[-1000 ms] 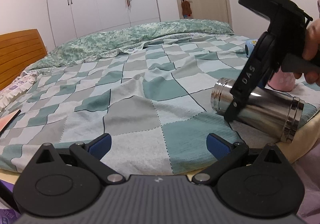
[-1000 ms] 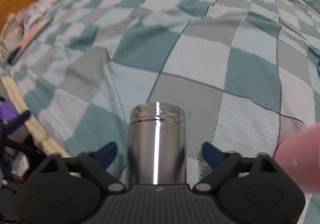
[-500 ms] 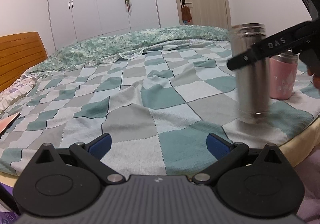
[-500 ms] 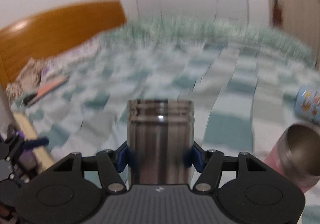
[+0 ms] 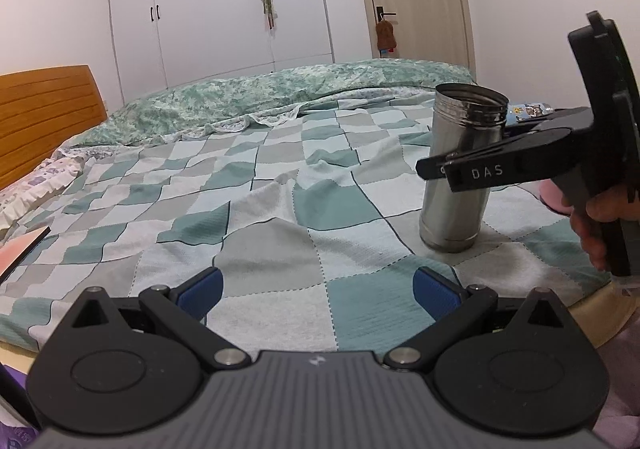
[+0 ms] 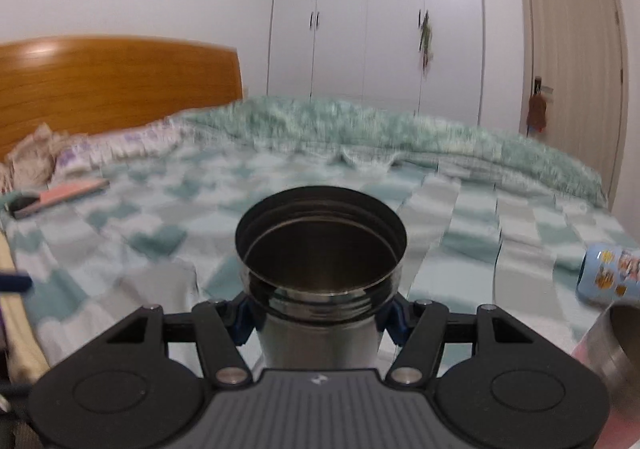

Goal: Flip cup upright

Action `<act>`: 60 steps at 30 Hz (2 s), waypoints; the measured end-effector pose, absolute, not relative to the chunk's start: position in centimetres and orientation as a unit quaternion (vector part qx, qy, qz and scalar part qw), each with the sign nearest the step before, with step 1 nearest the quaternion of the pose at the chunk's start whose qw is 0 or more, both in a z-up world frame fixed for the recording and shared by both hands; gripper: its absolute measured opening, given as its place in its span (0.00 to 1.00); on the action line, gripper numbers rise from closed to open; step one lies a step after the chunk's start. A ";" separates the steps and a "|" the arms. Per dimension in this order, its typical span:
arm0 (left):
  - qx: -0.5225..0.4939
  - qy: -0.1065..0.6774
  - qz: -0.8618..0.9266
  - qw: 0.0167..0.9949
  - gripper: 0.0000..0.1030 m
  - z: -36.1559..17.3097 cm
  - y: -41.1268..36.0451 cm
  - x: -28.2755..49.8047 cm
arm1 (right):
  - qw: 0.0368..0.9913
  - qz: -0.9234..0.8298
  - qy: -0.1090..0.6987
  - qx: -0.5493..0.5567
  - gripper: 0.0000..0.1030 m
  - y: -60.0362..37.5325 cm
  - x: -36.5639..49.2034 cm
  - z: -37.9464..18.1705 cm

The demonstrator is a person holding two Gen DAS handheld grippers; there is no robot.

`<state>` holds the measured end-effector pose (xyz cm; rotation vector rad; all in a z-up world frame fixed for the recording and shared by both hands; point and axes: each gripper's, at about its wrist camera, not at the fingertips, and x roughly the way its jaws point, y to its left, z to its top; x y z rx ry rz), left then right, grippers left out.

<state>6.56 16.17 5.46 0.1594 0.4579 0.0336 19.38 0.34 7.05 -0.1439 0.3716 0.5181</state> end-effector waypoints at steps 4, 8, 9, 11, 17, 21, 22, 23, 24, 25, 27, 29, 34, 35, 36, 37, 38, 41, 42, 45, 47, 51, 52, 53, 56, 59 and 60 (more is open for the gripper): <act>0.077 0.225 0.021 0.971 1.00 5.6 16.3 6.6 | 0.944 0.256 0.195 -0.066 0.59 0.5 19.7 7.1; 0.076 0.220 0.024 0.972 1.00 5.8 16.0 6.4 | 0.944 0.261 0.197 -0.052 0.84 -0.2 19.4 7.2; 0.077 0.218 0.025 0.973 1.00 5.8 15.9 6.3 | 0.945 0.261 0.190 -0.049 0.92 -0.5 19.1 7.2; 0.078 0.211 0.024 0.974 1.00 6.1 15.6 6.0 | 0.952 0.256 0.162 -0.045 0.98 -1.3 17.9 7.7; 0.068 0.177 0.014 0.982 1.00 7.4 13.7 4.4 | 0.963 0.256 0.086 -0.020 1.00 -4.8 13.3 9.2; 0.056 0.147 0.009 0.987 1.00 8.4 11.7 3.2 | 0.967 0.249 0.052 -0.020 1.00 -7.4 10.1 10.0; 0.050 0.140 0.008 0.989 1.00 8.7 11.2 2.9 | 0.968 0.246 0.046 -0.021 1.00 -8.3 9.2 10.1; 0.043 0.131 0.008 0.990 1.00 8.9 10.6 2.5 | 0.969 0.241 0.040 -0.022 1.00 -9.1 8.4 10.2; 0.034 0.119 0.009 0.992 1.00 9.0 10.0 2.1 | 0.971 0.237 0.035 -0.023 1.00 -9.8 7.7 10.3; 0.027 0.110 0.009 0.993 1.00 9.1 9.3 1.8 | 0.972 0.231 0.031 -0.022 1.00 -10.6 7.0 10.3; 0.015 0.100 0.005 0.995 1.00 9.0 8.1 1.4 | 0.975 0.221 0.030 -0.020 1.00 -12.5 5.6 10.3; 0.006 0.092 0.000 0.996 1.00 8.9 7.0 1.0 | 0.978 0.207 0.032 -0.019 1.00 -14.5 4.3 9.9; 0.008 0.073 -0.003 0.997 1.00 7.5 3.8 0.0 | 0.985 0.167 0.039 -0.022 1.00 -19.1 1.9 8.5; 0.009 0.072 -0.003 0.997 1.00 7.1 3.3 -0.1 | 0.986 0.159 0.041 -0.023 1.00 -20.0 1.4 8.0; 0.010 0.071 -0.004 0.997 1.00 6.7 2.7 -0.3 | 0.987 0.152 0.044 -0.023 1.00 -20.8 1.1 7.6; 0.010 0.071 -0.005 0.997 1.00 6.3 2.3 -0.4 | 0.988 0.145 0.047 -0.023 1.00 -21.6 0.7 7.0; 0.010 0.069 -0.006 0.998 1.00 5.8 1.9 -0.5 | 0.989 0.140 0.049 -0.022 1.00 -22.4 0.5 6.5; 0.016 0.059 0.002 0.998 1.00 4.5 0.9 -0.8 | 0.990 0.127 0.053 -0.023 1.00 -24.0 -0.2 4.7; 0.019 0.055 0.008 0.998 1.00 4.0 0.6 -0.8 | 0.990 0.124 0.053 -0.026 1.00 -24.3 -0.4 4.1; 0.030 0.038 0.026 0.998 1.00 2.9 0.2 -0.6 | 0.991 0.118 0.053 -0.024 1.00 -25.4 -0.7 2.7; 0.038 0.027 0.036 0.998 1.00 2.3 0.1 -0.6 | 0.992 0.116 0.042 -0.021 1.00 -25.9 -0.9 2.6; 0.049 0.014 0.037 0.998 1.00 1.2 -0.3 -0.8 | 0.993 0.112 0.041 -0.019 1.00 -26.4 -0.5 1.9; 0.048 0.011 0.035 0.998 1.00 1.3 -0.3 -0.8 | 0.993 0.112 0.042 -0.017 1.00 -26.5 -0.4 1.9; 0.047 0.009 0.032 0.998 1.00 1.2 -0.3 -0.8 | 0.993 0.111 0.042 -0.015 1.00 -26.6 -0.5 1.9; 0.046 0.012 0.032 0.998 1.00 1.1 -0.3 -0.5 | 0.993 0.109 0.042 -0.007 1.00 -26.8 -0.5 1.9; 0.043 0.014 0.031 0.999 1.00 1.1 0.0 -0.5 | 0.993 0.108 0.041 -0.005 1.00 -26.8 -0.5 1.8; 0.041 0.014 0.031 0.999 1.00 1.1 0.1 -0.5 | 0.993 0.109 0.040 -0.005 1.00 -26.8 -0.5 1.8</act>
